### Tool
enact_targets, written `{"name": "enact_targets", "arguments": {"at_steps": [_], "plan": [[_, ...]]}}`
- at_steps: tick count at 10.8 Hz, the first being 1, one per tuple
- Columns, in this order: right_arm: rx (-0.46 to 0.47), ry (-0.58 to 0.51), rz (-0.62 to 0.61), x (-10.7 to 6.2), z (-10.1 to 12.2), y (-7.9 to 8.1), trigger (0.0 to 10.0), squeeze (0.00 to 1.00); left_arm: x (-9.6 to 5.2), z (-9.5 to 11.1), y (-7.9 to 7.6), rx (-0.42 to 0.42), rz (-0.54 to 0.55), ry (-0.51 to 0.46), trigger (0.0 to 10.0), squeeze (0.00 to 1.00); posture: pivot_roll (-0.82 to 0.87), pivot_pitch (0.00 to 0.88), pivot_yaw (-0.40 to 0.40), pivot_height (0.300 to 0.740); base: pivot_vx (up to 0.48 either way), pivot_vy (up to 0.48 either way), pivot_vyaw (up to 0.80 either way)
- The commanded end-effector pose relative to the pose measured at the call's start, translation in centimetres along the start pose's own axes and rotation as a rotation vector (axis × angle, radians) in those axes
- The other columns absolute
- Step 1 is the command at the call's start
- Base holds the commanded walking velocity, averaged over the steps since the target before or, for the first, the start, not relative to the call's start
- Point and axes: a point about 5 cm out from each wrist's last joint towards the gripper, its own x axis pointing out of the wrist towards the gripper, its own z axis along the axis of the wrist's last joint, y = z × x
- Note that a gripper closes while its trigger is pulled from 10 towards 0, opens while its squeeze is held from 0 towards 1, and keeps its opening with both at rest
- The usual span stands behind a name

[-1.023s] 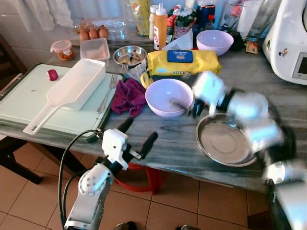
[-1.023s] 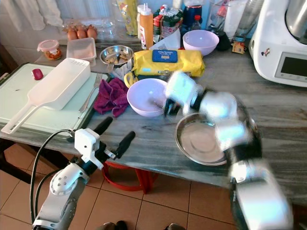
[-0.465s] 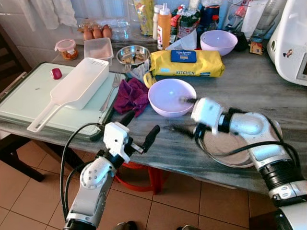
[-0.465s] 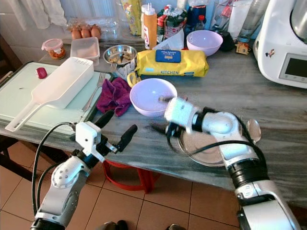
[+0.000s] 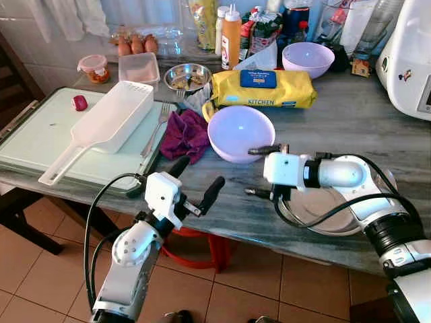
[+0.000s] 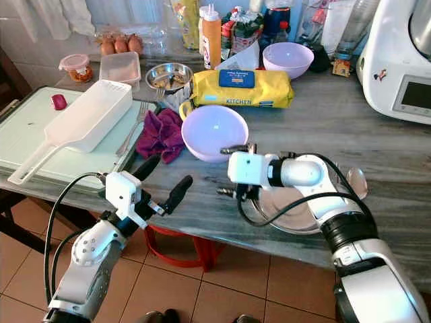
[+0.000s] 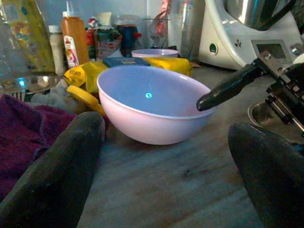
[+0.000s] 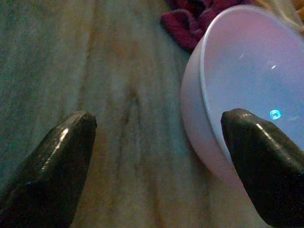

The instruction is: Setting the table

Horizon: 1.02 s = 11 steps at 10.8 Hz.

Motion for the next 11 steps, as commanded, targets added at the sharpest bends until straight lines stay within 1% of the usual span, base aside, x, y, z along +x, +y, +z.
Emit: {"name": "enact_targets", "arguments": {"at_steps": [1, 3, 4, 6, 7, 8, 11], "plan": [[-0.042, 0.009, 0.011, 0.1, 0.2, -0.4, 10.0, 0.00, -0.1, 0.2, 0.0, 0.012, 0.003, 0.003, 10.0, 0.00, -0.11, 0.164, 0.045, 0.740, 0.000, 0.000, 0.00], [-0.104, 0.055, 0.010, 0.1, -0.4, -0.7, 10.0, 0.00, -0.1, 0.2, 0.0, 0.012, 0.000, 0.007, 10.0, 0.00, -0.11, 0.163, 0.048, 0.740, 0.000, 0.000, 0.00], [-0.125, 0.058, -0.002, 0.1, -0.3, -0.9, 10.0, 0.00, -0.1, 0.2, -0.1, 0.012, -0.002, 0.007, 10.0, 0.00, -0.11, 0.163, 0.050, 0.740, 0.000, 0.000, 0.00], [-0.148, 0.071, -0.021, 0.4, -0.4, -1.2, 10.0, 0.00, -0.1, 0.2, -0.1, 0.011, -0.002, 0.009, 10.0, 0.00, -0.11, 0.160, 0.049, 0.740, 0.000, 0.000, 0.00], [-0.152, 0.075, -0.022, 0.5, -0.5, -1.2, 2.2, 0.00, -0.1, 0.2, -0.1, 0.011, -0.002, 0.010, 10.0, 0.00, -0.11, 0.161, 0.049, 0.740, 0.000, 0.000, 0.00], [-0.152, 0.078, -0.023, 0.5, -0.6, -1.2, 0.0, 0.00, -0.1, 0.1, -0.2, 0.010, -0.001, 0.013, 10.0, 0.00, -0.11, 0.161, 0.046, 0.740, 0.000, 0.000, 0.00], [-0.169, 0.092, -0.046, 0.5, -0.8, -1.6, 0.0, 0.00, -0.1, 0.1, -0.3, 0.006, 0.001, 0.013, 10.0, 0.00, -0.11, 0.162, 0.043, 0.740, 0.000, 0.000, 0.00]]}}
